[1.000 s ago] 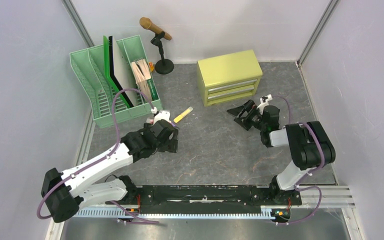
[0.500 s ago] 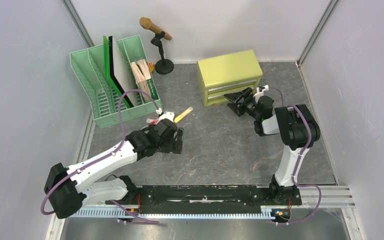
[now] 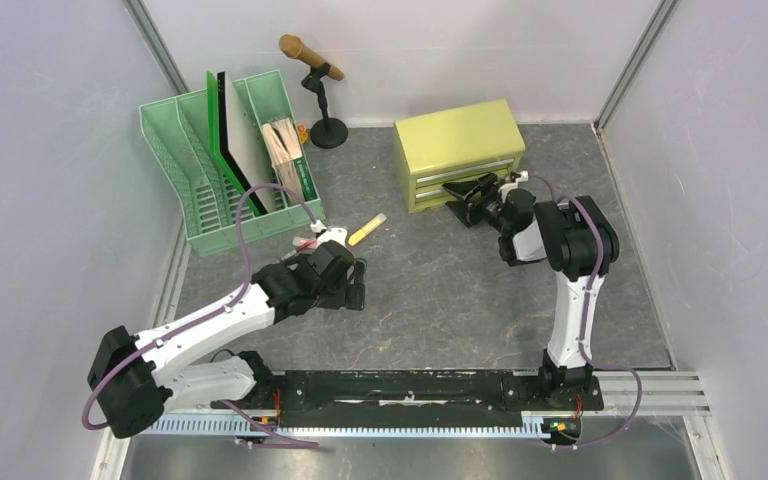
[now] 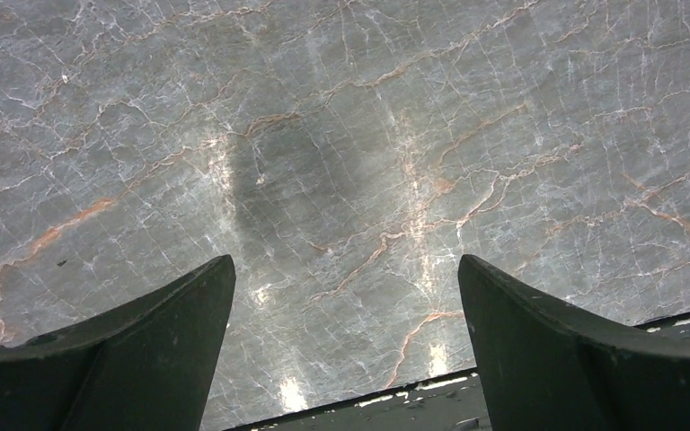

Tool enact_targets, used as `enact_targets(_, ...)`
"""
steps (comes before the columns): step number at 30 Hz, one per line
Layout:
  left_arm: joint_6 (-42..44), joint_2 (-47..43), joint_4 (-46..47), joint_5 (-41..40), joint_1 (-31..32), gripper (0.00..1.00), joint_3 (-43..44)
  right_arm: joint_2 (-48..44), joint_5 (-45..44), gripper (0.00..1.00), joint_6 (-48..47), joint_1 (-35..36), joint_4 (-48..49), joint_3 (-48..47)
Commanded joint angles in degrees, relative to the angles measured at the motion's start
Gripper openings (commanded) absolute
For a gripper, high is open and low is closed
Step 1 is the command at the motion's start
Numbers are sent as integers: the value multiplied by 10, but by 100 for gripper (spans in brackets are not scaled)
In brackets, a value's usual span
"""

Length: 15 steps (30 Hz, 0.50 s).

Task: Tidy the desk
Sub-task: Open the drawer in the storage box.

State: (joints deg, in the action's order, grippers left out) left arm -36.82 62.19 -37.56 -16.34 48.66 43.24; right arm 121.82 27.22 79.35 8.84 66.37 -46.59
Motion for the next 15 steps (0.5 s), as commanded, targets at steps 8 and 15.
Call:
enact_targets(8,-26,-2,14,6,1,100,-7,36,-12,73,15,0,3,-65)
enact_targets(15,-32,-3,14,11,1,100,-16,55,-16,56,34,0,-3,-80)
